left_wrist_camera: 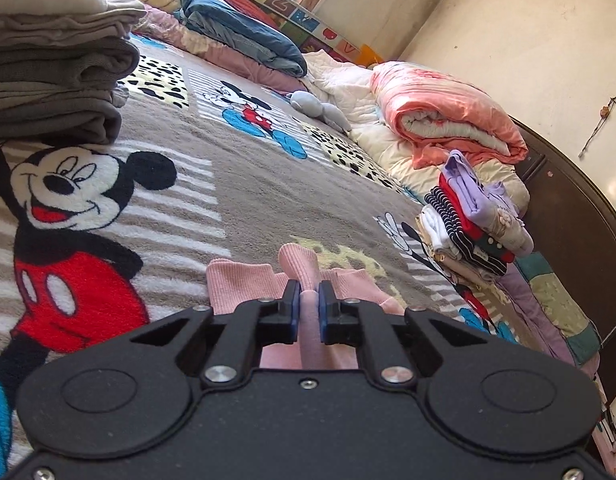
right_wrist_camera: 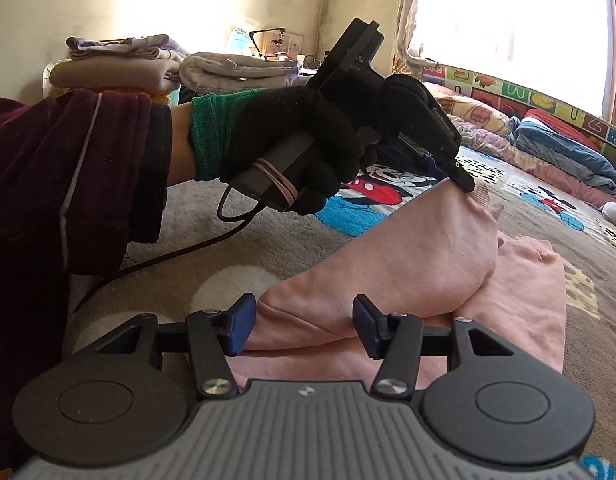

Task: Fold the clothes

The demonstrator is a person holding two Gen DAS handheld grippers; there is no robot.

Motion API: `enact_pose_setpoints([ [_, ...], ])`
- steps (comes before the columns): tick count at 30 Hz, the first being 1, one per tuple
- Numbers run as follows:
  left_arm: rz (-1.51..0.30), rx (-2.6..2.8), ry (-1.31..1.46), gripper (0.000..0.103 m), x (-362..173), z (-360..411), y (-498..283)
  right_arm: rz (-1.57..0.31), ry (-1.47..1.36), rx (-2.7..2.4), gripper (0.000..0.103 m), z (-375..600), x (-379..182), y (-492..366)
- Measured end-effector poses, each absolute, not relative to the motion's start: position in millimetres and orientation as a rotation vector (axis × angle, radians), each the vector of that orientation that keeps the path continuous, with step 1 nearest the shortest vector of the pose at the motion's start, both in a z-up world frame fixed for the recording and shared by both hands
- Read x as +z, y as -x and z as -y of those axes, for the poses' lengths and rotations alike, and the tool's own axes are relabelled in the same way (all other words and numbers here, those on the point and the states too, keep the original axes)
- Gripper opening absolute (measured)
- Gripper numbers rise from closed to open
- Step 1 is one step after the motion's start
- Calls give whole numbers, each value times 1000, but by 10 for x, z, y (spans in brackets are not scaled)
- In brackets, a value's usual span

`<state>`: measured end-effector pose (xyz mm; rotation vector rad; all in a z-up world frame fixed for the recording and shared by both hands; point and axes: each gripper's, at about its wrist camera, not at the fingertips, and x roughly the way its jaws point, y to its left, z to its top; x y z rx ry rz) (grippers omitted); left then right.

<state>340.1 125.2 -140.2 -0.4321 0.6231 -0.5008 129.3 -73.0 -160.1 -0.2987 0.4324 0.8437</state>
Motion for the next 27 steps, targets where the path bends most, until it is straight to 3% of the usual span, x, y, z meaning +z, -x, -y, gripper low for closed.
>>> enact_pose_setpoints([
  [10,-683,-396,294,8,-1555,-1134,-3444,-549,281,861,57,775,-1651,-1441],
  [12,-666,-392,268,15,-1531,-1118,-3419,-560,264,863,58,785,-1650,-1467],
  [13,-642,-385,241,21,-1478,-1111,-3378,-557,263,863,58,788,-1647,-1462],
  [18,-552,-471,186,22,-1244,-1125,-3163,-524,246,873,56,857,-1569,-1380],
  [24,-627,-536,76,22,-1398,-869,-3212,-449,216,875,57,898,-1492,-1356],
  [27,-636,-511,186,25,-1461,-1001,-3329,-430,234,884,57,791,-1491,-1372],
])
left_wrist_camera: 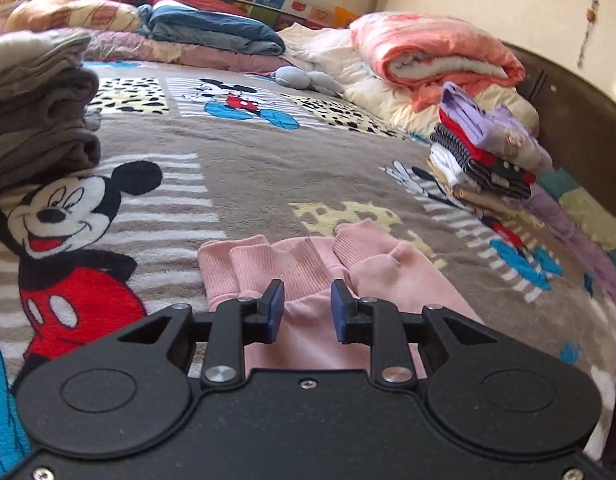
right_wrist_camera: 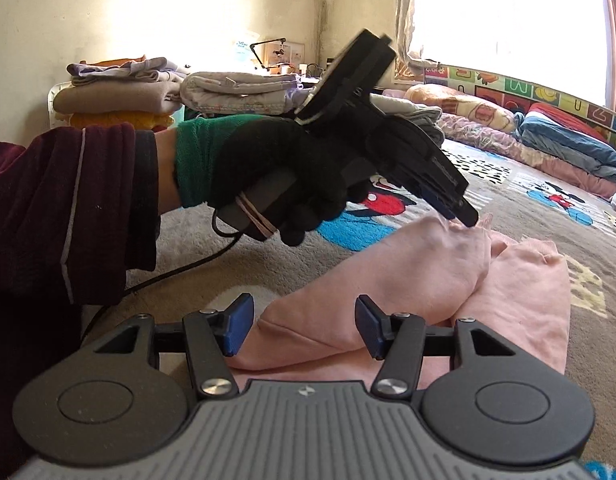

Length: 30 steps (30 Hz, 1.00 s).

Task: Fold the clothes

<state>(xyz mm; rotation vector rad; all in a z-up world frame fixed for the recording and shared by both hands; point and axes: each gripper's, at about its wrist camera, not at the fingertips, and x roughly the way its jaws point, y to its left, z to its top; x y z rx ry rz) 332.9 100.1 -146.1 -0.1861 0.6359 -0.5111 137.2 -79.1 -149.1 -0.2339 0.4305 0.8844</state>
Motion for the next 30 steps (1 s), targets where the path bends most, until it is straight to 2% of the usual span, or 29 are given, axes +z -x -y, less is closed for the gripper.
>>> enact_pose_setpoints([
  [5,-641,-488,248,33,-1475,-1171,-3432,-481,306,901,57,671,-1596,-1335],
  [6,-646,-493,259,39,-1497,-1181,-3445,-480,307,902,57,673,-1607,-1326],
  [7,-653,-489,264,40,-1512,-1184,-3456,-486,298,902,57,681,-1600,-1330],
  [15,-650,-519,374,40,-1475,-1331,-3579,-429,293,875,57,683,-1545,-1256],
  [30,-715,-536,314,37,-1585,-1265,-3713,-428,340,851,57,578,-1622,-1299],
])
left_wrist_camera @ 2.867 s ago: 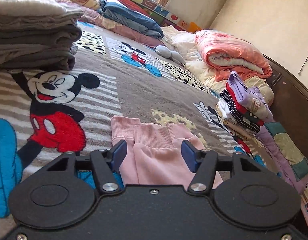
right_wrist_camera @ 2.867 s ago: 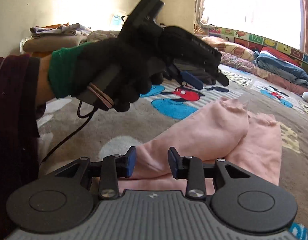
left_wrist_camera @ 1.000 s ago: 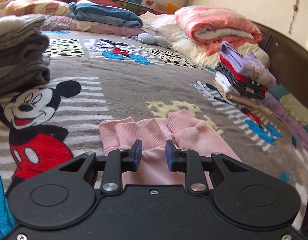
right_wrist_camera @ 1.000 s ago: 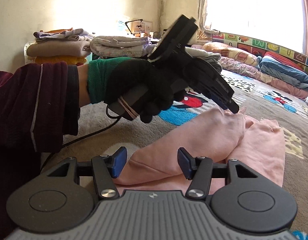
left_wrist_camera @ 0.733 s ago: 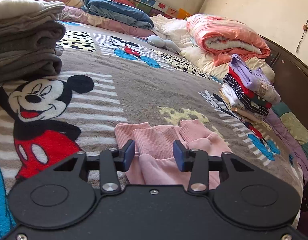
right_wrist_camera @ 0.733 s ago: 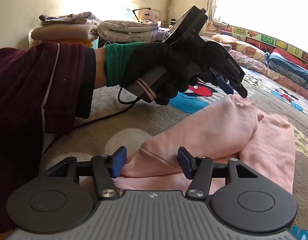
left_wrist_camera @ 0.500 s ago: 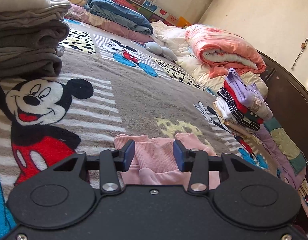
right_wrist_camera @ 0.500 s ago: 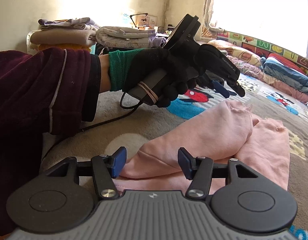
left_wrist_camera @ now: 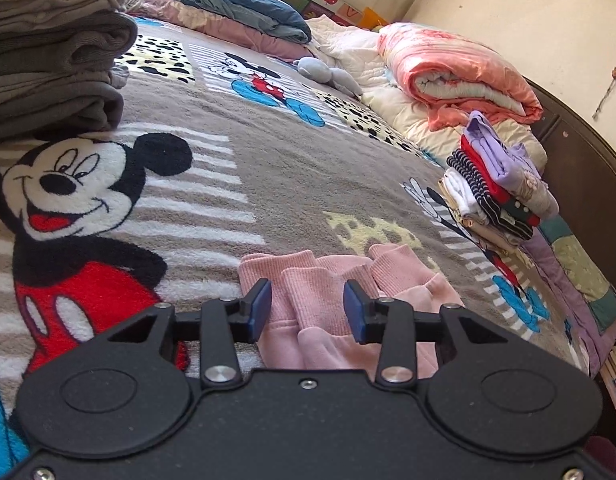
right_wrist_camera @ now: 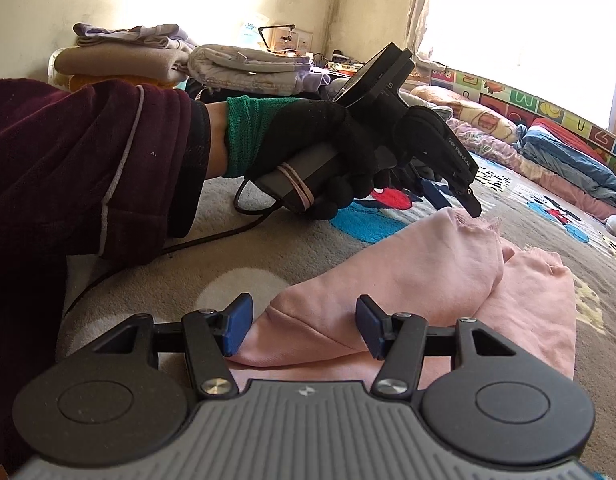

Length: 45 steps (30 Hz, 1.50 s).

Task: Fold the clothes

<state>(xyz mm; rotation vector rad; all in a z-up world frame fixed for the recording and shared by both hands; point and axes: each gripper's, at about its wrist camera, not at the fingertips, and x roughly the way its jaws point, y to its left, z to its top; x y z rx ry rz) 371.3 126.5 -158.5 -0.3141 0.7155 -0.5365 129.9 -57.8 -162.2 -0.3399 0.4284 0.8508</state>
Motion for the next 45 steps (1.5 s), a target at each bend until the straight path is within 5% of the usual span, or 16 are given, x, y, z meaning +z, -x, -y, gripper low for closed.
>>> enact_pose_setpoints([
  [8,-733,-592,245,33,-1611,-1165,-3794,-430,325,842,58,585,-1652,-1289],
  [10,-726,-603,226,9,-1600,-1150,-3793,-425,323,839,59,583,-1653,-1278],
  [13,-679,-595,209,6,-1549,-1114,-3758,-397,321,835,58,574,-1634,-1249],
  [31,-636,-428,182,7,-1625,-1010,-3754,-498,318,845,57,461,-1619,-1321],
  [36,-616,-381,167,21,-1532,-1041,-3683,-487,305,848,58,475,-1624,-1312],
  [45,-587,-586,8,21,-1243,-857,-3333,-416,273,840,62,575,-1584,-1267],
])
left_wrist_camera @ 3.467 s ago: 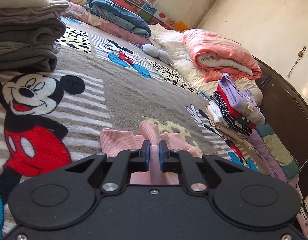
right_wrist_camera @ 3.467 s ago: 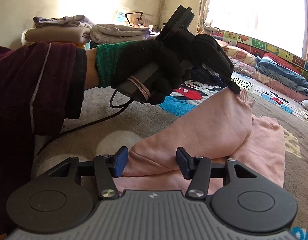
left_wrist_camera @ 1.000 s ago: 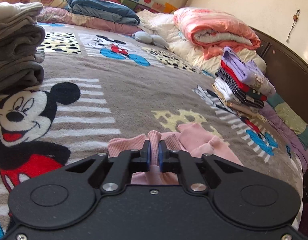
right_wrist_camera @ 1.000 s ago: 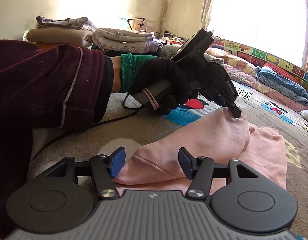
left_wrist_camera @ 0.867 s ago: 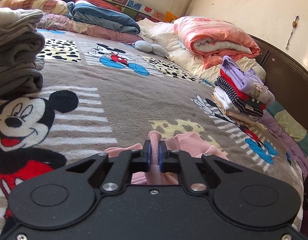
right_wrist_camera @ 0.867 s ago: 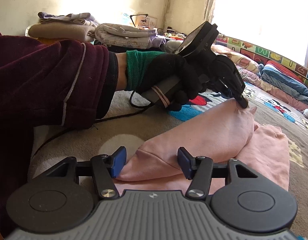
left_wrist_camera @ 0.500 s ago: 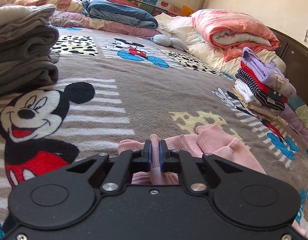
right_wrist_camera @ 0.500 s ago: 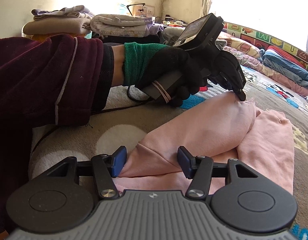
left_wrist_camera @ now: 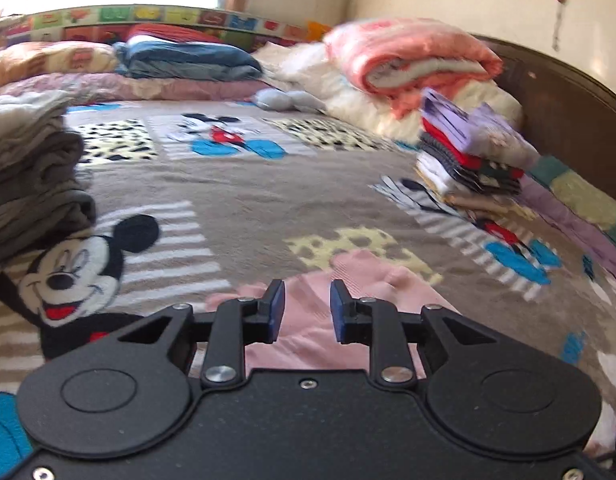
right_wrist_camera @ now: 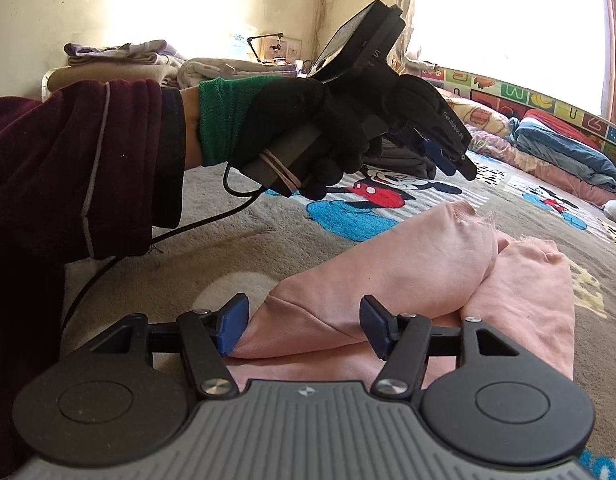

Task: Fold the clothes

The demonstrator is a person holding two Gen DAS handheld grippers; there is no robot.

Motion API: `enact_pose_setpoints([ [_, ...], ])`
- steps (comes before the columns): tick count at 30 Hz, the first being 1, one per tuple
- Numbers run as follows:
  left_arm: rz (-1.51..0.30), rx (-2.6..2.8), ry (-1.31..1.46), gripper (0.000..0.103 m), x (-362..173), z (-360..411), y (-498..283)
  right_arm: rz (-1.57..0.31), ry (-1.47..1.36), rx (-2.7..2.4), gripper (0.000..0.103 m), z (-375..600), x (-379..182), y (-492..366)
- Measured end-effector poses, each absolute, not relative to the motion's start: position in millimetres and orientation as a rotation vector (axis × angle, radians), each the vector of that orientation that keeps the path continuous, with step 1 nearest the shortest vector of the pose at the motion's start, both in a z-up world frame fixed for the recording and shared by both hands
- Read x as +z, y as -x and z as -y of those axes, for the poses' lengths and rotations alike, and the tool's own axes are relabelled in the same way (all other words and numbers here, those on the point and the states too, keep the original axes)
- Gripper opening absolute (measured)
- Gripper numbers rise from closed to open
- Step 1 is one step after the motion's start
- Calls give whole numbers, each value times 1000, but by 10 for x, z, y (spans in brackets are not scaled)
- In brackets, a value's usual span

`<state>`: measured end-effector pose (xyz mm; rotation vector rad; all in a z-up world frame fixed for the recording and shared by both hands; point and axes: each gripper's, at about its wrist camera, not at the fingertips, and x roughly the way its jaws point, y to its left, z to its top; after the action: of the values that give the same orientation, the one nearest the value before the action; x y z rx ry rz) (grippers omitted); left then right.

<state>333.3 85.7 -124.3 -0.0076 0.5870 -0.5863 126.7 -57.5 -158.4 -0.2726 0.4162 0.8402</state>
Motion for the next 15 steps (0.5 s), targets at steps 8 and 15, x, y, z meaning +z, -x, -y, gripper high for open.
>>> enact_pose_setpoints([
  [8,-660,-448,26,20,-1630,-606,-3801,-498,288,857,64,521,-1659,-1385],
  [15,-553,-325,133,20,-1436,-896,-3773,-506,276,859,65,494,-1685,-1396],
])
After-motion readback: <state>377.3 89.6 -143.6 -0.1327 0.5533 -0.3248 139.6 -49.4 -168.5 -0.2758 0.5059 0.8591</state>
